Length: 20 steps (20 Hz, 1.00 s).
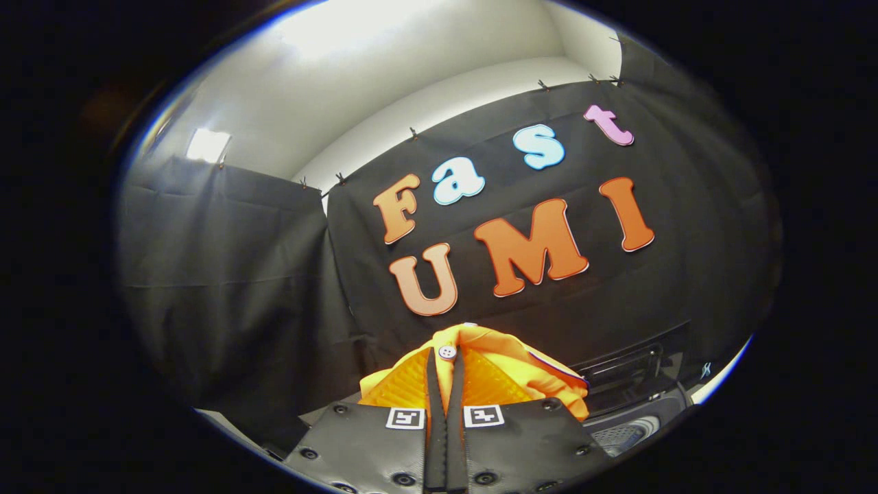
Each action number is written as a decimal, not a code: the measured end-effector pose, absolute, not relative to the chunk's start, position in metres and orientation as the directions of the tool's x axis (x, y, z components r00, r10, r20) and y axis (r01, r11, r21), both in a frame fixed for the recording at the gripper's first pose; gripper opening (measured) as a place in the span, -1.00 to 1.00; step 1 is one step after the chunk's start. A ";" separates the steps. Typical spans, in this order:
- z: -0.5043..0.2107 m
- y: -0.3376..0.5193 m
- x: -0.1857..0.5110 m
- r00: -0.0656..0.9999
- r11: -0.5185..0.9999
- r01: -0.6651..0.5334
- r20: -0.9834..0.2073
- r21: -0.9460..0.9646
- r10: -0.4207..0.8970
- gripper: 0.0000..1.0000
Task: Put the clothes into the washing machine and then close the washing machine lid.
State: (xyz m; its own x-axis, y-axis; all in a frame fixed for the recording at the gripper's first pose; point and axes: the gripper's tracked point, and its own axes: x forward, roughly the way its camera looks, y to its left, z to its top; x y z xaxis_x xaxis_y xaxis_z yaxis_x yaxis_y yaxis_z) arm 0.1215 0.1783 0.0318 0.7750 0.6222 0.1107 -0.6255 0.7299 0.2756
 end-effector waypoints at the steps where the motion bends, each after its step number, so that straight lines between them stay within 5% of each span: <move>1: 0.034 0.161 0.127 0.777 0.734 -0.624 0.115 0.267 0.619 -0.86; 10: -0.006 0.047 0.191 0.849 0.822 -0.524 0.054 0.221 0.526 -0.85; 20: -0.116 0.024 0.242 0.886 0.881 -0.408 -0.127 0.241 0.445 -0.85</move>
State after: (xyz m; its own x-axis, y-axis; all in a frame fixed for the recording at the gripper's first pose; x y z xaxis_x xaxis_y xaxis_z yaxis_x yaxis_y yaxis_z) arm 0.2418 0.0244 -0.1165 0.8864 0.4450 -0.1271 -0.4076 0.8807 0.2412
